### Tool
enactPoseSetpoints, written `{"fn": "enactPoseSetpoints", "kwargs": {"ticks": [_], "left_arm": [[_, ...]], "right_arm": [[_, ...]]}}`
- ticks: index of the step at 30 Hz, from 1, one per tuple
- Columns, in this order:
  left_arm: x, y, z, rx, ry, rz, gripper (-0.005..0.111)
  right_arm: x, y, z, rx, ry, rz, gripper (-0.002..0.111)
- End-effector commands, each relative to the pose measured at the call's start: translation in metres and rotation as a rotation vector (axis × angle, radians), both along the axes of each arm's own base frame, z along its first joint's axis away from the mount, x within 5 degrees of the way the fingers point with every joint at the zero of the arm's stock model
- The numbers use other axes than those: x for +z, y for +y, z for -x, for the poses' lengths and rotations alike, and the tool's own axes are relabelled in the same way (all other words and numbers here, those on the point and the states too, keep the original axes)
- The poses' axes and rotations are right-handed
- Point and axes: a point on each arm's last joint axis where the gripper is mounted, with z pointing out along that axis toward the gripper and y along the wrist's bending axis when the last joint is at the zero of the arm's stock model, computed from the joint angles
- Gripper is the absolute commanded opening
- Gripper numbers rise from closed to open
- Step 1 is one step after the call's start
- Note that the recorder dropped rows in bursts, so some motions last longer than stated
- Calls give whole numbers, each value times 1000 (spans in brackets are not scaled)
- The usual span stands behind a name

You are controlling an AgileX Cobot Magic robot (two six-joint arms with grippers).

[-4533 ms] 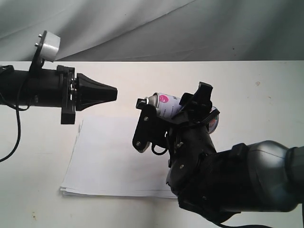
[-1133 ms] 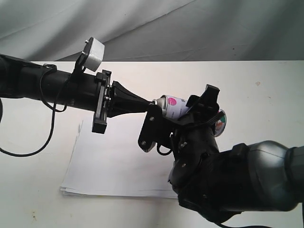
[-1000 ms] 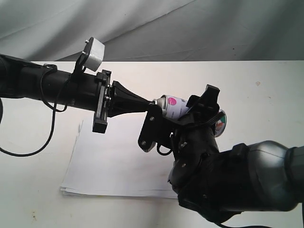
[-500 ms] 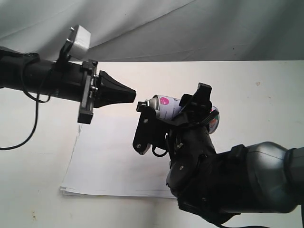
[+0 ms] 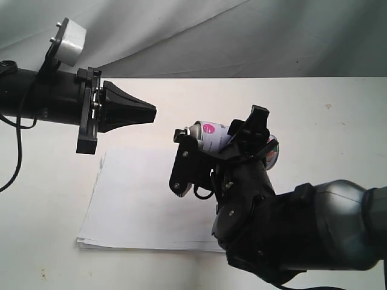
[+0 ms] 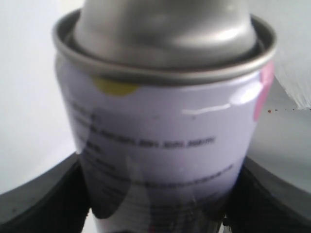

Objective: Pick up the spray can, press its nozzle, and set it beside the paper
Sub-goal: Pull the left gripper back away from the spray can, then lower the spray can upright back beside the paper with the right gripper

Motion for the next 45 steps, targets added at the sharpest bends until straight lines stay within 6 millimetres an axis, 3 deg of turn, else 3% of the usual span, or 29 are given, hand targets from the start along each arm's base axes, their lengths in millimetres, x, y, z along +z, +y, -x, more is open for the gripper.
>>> {"fn": "enactPoseSetpoints", "kwargs": {"ticks": [1,9,14,21,25,30,34,40,45], "left_arm": [[4,0,1,27,45,36,0],[1,-1,9,70,113,108,0],[6,1,23,139,89,161,0],[27,2,50,181,14,176,0],[35,5,66,234,-22,167,0],[39,10,81,322,-57,126,0],[43,11,90,349,-66,159,0],[37,12,97,367,-48,148,0],[33,12,99,368,-36,146,0]], "right_arm": [[8,0,-2,3,-44,16,0],[26,-9,4,-118,-95,-89,0],[65,-16,15,-125,-146,-270,0],[131,-34,49,-91,-217,-648,0],[150,-54,72,-109,-278,-795,0],[139,-69,98,-97,-270,-975,0],[120,-77,104,-111,-311,-1054,0],[97,-94,93,-231,-361,-1101,0],[107,-113,71,-312,-410,-1067,0]]}}
